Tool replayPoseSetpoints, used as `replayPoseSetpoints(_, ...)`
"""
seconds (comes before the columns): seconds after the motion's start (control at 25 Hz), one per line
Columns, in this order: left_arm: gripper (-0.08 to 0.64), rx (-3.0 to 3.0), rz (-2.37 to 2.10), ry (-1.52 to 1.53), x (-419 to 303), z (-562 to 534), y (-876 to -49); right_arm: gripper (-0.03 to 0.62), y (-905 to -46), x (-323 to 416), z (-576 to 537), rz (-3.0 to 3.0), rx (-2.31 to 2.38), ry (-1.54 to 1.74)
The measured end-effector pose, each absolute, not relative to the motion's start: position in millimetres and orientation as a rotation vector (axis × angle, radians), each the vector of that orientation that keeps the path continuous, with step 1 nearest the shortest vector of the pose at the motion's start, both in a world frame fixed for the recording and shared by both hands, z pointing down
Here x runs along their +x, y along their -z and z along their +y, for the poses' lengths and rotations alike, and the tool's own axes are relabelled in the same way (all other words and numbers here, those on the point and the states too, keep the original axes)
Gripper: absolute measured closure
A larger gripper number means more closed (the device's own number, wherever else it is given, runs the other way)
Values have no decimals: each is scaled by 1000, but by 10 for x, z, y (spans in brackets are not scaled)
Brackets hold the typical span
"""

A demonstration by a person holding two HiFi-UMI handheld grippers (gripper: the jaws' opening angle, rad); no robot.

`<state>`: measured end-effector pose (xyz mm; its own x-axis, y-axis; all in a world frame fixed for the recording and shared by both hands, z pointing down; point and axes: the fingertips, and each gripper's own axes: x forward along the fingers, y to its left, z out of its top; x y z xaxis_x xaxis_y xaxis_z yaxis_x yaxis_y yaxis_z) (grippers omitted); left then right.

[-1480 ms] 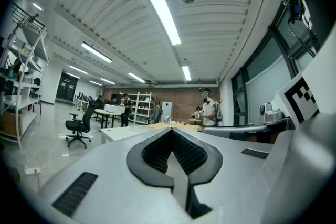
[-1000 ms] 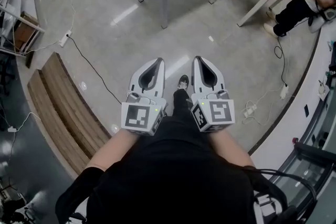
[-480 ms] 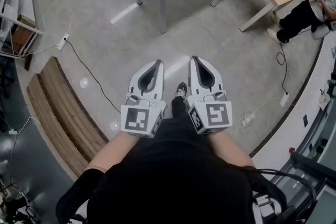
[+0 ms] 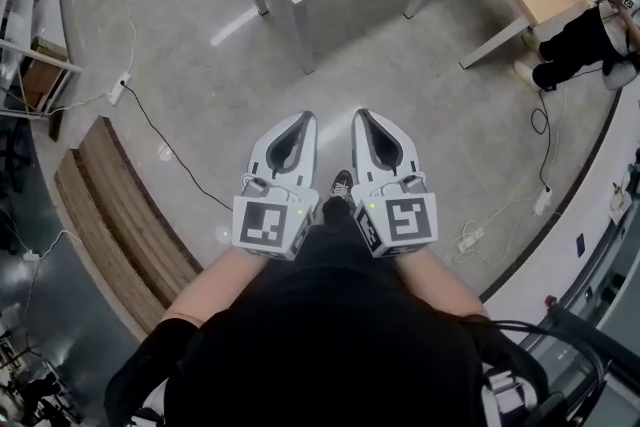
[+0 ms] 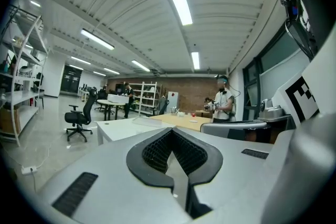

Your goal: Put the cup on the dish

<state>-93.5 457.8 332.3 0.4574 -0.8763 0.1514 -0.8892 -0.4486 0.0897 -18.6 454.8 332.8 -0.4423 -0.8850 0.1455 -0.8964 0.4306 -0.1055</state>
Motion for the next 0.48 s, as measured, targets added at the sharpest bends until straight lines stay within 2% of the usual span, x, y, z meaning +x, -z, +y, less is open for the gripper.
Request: replayPoseSetpoints(0.48,554,2575,-1537,-101,-260,3862,-3106,578,-3135,330,3825,-2672,1560,-226)
